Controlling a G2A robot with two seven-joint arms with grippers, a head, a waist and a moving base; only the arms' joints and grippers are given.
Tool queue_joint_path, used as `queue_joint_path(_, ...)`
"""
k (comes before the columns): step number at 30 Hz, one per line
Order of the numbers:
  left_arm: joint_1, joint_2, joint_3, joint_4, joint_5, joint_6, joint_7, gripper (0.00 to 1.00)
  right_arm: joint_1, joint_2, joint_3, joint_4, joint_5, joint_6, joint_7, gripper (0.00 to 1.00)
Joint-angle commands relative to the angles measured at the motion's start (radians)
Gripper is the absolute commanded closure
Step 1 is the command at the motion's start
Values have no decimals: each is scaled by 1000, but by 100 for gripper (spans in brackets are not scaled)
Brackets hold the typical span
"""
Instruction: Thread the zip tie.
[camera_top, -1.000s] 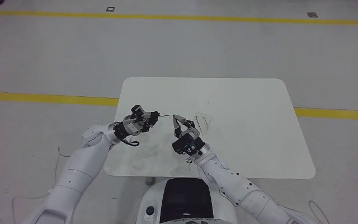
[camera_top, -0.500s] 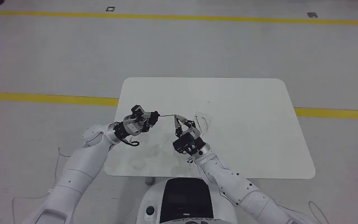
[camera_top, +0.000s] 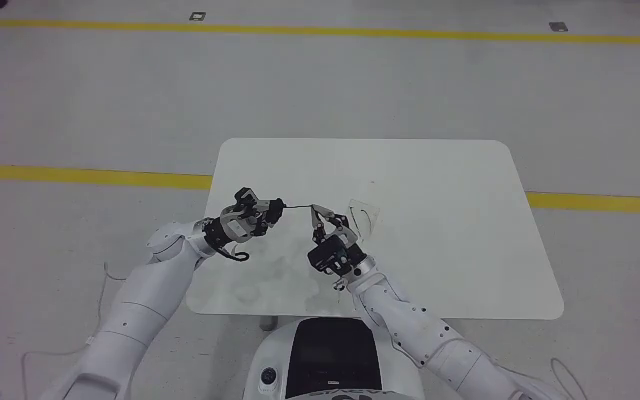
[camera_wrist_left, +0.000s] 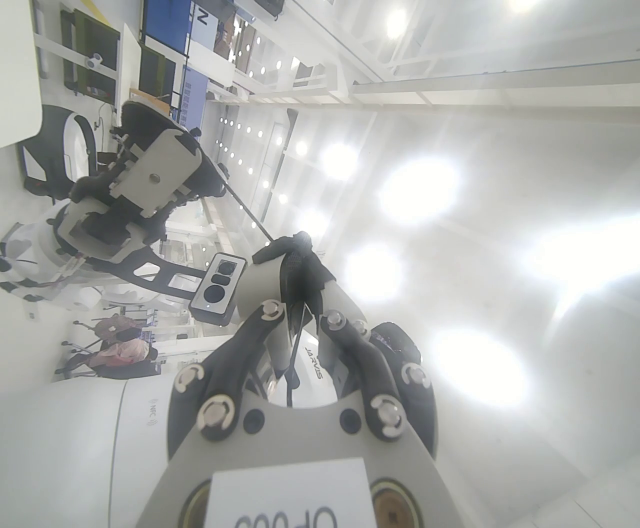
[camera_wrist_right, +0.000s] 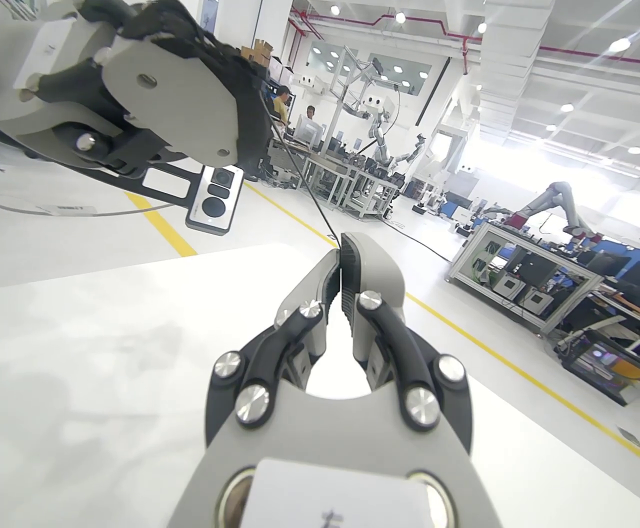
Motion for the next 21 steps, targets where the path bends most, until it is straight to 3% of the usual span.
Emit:
queue_joint_path(1, 0, 0, 0, 0, 0, 0, 0, 100, -1, 0, 1, 1, 0, 0, 1, 100)
queue_joint_path(21, 0, 0, 0, 0, 0, 0, 0, 100, -30, -6, 41, 6, 0, -3, -1, 100)
